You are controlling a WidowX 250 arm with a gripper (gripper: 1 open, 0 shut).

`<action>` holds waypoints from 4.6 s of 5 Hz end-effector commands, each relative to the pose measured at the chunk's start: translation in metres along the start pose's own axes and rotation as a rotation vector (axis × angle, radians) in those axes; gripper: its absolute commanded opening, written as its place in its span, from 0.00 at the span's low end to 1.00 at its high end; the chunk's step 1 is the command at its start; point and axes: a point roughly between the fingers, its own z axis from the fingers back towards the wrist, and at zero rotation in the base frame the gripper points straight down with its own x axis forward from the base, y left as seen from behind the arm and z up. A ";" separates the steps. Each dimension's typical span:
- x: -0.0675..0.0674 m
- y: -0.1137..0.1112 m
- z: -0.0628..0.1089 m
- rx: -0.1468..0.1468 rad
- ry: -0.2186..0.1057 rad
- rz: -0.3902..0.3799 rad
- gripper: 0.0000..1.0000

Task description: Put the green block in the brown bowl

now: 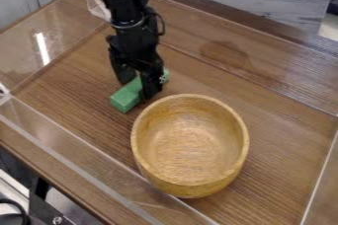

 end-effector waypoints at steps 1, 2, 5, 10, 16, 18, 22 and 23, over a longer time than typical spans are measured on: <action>0.012 0.008 0.015 0.022 -0.052 0.012 1.00; 0.012 0.009 0.009 0.017 -0.051 0.016 0.00; 0.001 -0.003 0.036 -0.027 0.020 0.070 0.00; -0.031 -0.100 0.073 -0.064 0.024 -0.078 0.00; -0.051 -0.153 0.086 -0.056 -0.039 -0.061 0.00; -0.051 -0.153 0.084 -0.065 -0.059 -0.058 0.00; -0.047 -0.152 0.081 -0.084 -0.085 -0.049 0.00; -0.046 -0.150 0.081 -0.089 -0.086 -0.045 0.00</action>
